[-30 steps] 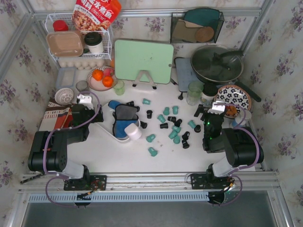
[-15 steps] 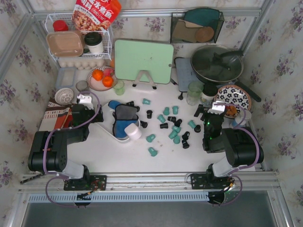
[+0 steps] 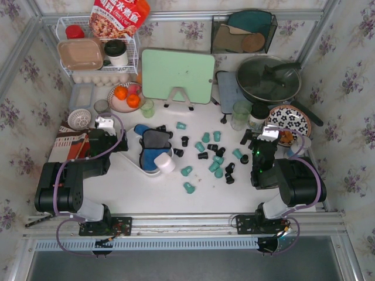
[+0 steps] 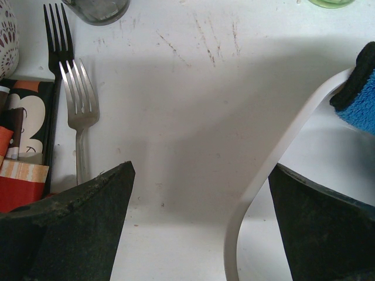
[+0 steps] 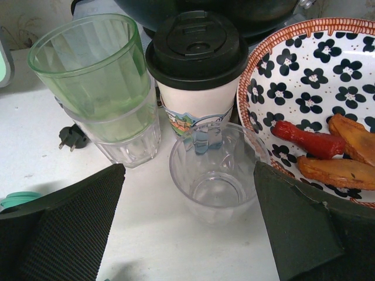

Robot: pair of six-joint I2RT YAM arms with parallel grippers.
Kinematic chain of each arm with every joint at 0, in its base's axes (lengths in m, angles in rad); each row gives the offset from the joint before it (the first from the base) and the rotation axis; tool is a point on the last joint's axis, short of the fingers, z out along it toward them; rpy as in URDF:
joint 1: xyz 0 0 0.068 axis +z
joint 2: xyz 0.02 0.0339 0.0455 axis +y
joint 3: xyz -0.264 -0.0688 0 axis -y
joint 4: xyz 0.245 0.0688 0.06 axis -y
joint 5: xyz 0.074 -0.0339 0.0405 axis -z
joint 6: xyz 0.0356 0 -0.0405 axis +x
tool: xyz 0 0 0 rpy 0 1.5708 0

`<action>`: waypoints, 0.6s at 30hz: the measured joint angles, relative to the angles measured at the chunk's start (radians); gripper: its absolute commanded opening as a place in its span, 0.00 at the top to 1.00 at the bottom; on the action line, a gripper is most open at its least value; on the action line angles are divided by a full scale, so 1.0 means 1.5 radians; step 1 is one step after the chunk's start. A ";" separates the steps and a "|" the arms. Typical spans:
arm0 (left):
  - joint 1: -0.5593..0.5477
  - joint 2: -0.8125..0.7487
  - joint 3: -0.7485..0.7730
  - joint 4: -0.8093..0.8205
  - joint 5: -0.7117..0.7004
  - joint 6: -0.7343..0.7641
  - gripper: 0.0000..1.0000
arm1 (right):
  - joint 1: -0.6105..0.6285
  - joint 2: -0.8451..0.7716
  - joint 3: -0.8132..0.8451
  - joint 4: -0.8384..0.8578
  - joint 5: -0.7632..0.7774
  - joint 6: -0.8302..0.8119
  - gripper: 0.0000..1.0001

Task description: Mix the coffee capsules in the storage basket

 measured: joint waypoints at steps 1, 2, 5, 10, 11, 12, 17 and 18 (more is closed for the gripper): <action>0.000 0.000 0.000 0.000 0.000 0.000 0.00 | 0.000 0.000 0.000 0.000 0.002 0.001 0.00; 0.000 0.000 0.000 0.000 0.000 0.000 0.00 | -0.001 0.000 0.000 0.000 0.003 0.002 0.00; 0.000 0.000 0.000 0.000 0.000 0.000 0.00 | -0.002 0.000 0.000 0.000 0.013 0.002 0.00; -0.017 -0.019 0.017 -0.041 -0.029 0.001 0.00 | 0.000 -0.021 0.000 -0.014 0.010 0.001 0.00; -0.024 -0.035 0.035 -0.066 -0.035 0.001 0.00 | 0.000 -0.038 0.000 -0.020 0.010 0.000 0.00; -0.031 -0.056 0.069 -0.116 -0.042 0.000 0.00 | 0.000 -0.069 0.004 -0.048 0.010 0.000 0.00; -0.053 -0.130 0.164 -0.238 -0.079 -0.046 0.00 | 0.001 -0.238 0.016 -0.144 0.070 0.032 0.00; -0.056 -0.143 0.166 -0.272 -0.093 -0.061 0.00 | 0.001 -0.267 0.019 -0.171 0.079 0.042 0.00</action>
